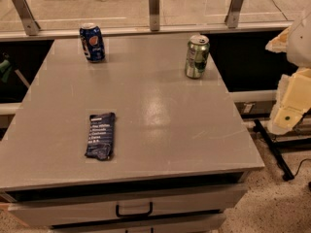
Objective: Move green can near rxbar blueberry
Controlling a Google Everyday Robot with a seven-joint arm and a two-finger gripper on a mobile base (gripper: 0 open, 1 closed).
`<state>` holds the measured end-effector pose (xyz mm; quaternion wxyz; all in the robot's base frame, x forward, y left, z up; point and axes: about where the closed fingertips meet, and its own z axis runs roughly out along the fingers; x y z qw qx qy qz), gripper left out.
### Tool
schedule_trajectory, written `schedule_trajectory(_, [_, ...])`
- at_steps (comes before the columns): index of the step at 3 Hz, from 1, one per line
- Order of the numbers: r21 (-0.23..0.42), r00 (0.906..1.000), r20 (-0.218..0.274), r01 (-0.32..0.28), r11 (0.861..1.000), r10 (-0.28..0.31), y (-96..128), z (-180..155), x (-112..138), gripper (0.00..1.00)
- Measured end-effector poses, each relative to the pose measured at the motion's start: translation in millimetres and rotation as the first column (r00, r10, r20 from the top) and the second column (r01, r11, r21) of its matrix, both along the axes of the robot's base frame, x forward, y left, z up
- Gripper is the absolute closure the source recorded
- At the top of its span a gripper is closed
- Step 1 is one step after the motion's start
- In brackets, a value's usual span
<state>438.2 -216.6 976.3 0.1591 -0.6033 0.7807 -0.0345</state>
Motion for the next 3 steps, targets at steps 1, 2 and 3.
schedule_trajectory(1, [0.000,1.0000,0.000,0.000,1.000,0.000,0,0,0,0.00])
schedule_trajectory(2, [0.071,0.9993,0.035,-0.016,0.997,0.013,5,-2,28,0.00])
schedule_trajectory(3, [0.160,0.9956,0.091,-0.038,0.986,0.024,15,-9,76,0.00])
